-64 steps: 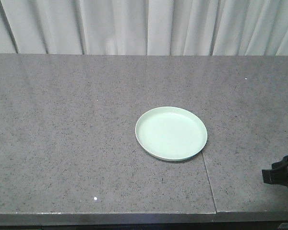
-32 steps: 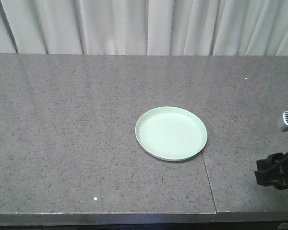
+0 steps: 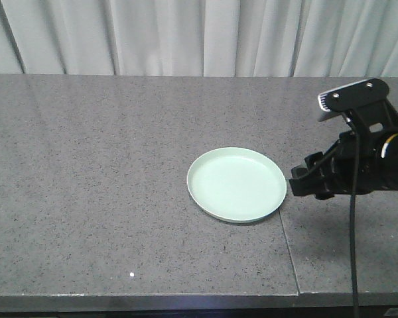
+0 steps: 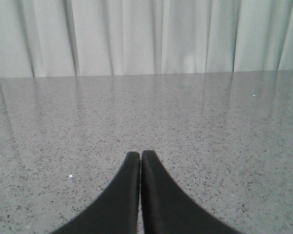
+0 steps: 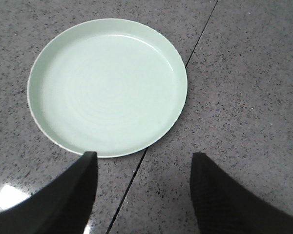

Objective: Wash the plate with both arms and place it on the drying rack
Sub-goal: 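Lower the open right gripper over the plate rim and close on it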

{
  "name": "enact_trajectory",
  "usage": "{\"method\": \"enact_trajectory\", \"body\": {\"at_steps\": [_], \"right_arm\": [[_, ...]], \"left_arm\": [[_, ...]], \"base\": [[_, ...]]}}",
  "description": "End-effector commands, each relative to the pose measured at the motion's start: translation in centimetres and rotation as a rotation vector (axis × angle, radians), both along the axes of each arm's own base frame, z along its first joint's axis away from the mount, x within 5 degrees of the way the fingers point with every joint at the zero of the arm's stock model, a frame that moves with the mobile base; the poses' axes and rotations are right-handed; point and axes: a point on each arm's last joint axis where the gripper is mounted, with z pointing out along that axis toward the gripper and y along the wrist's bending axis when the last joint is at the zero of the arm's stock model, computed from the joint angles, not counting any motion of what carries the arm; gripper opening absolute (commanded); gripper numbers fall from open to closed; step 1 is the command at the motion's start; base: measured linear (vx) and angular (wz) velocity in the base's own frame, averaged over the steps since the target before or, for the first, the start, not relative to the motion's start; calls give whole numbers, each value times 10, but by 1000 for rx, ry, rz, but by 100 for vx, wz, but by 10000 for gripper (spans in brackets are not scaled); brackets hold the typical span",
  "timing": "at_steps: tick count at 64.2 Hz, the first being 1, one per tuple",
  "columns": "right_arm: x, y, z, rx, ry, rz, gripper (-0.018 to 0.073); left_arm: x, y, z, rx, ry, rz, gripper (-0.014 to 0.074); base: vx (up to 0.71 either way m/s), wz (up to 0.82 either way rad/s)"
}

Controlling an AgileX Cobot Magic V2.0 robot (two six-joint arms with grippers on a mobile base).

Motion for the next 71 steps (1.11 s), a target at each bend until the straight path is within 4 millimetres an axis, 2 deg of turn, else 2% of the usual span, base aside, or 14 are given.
{"method": "enact_trajectory", "body": {"at_steps": [1,25,40,61,71], "right_arm": [[21,5,15,4,-28,-25,421],[99,21,-7,-95,211,-128,421],[137,30,-26,-101,371,-223,421],[164,38,-42,-152,497,-236,421],[170,30,-52,-139,528,-271,420]], "left_arm": [[0,-1,2,-20,-68,-8,-6],[0,-1,2,-20,-68,-8,-6],[0,-1,2,-20,-68,-8,-6],[0,-1,2,-20,-68,-8,-6],[0,-1,2,-20,-68,-8,-6]], "base": [[0,0],[0,0],[0,0],[0,0],[0,0]]}}
